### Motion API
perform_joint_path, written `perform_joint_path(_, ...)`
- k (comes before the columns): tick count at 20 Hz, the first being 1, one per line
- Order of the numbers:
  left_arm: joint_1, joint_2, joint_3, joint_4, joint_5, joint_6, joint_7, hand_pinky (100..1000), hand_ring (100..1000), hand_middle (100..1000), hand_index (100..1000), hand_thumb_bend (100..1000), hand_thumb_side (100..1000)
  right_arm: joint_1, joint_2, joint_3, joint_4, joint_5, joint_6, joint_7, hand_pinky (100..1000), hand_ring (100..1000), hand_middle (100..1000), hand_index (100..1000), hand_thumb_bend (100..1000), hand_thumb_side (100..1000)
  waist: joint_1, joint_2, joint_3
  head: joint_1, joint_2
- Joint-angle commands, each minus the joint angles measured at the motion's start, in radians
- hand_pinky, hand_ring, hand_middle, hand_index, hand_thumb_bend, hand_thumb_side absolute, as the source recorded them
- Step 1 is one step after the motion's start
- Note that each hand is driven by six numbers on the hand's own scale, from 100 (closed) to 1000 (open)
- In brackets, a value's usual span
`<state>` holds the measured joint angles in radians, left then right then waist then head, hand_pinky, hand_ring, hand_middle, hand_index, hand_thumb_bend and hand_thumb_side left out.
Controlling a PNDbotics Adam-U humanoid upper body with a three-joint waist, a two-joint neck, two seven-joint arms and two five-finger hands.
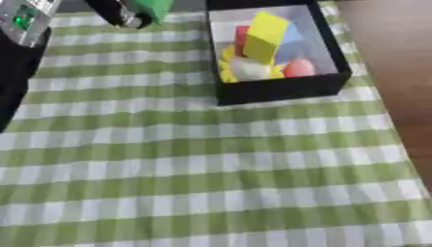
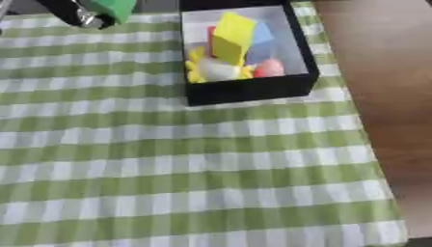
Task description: Pick up objects on the table and place them in the box.
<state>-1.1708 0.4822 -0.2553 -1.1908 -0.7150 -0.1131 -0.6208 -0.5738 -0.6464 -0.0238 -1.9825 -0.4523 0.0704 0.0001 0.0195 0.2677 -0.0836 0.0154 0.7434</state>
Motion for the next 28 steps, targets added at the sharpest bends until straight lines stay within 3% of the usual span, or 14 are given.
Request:
perform_joint_path(1, -0.063, -0.027, 0.038, -0.053, 0.0, 0.012, 0.028, 688, 631, 551, 581, 312, 100, -0.032, -0.034, -0.002, -0.017, -0.014, -0.003, 0.004, 925, 727, 594, 773, 100, 296, 0.014, -0.047, -0.014, 0.023, 0.01)
perform_joint_path(4, -0.116, -0.098, 0.066, -0.054, -0.038, 0.052, 0.072, 681, 626, 549, 579, 302, 100, -0.06, -0.037, 0.002, -0.017, -0.023, -0.008, 0.007, 924, 727, 595, 773, 100, 277, 0.014, -0.048, -0.023, 0.039, 0.011)
perform_joint_path(11, -0.141, -0.243, 0.017, -0.031, -0.136, 0.133, 0.177, 680, 627, 551, 581, 308, 100, -0.082, -0.035, 0.004, -0.017, -0.032, -0.014, 0.008, 938, 727, 596, 773, 100, 260, 0.014, -0.051, -0.031, 0.055, 0.008)
perform_joint_path(16, -0.124, -0.317, 0.001, 0.006, -0.198, 0.145, 0.247, 676, 625, 550, 581, 300, 100, -0.09, -0.025, 0.003, -0.017, -0.026, -0.012, 0.005, 934, 727, 595, 772, 100, 259, 0.012, -0.05, -0.038, 0.067, 0.009)
perform_joint_path(22, -0.107, -0.369, -0.054, 0.064, -0.288, 0.133, 0.332, 700, 648, 570, 594, 424, 100, -0.103, -0.011, 0.011, -0.017, -0.033, -0.008, 0.017, 932, 727, 596, 772, 100, 261, 0.012, -0.051, -0.044, 0.078, 0.011)
perform_joint_path(28, -0.089, -0.399, -0.084, 0.14, -0.379, 0.105, 0.298, 735, 680, 599, 622, 456, 100, -0.102, -0.006, 0.01, -0.017, -0.035, -0.004, 0.017, 932, 727, 596, 772, 100, 271, 0.011, -0.05, -0.048, 0.086, 0.011)
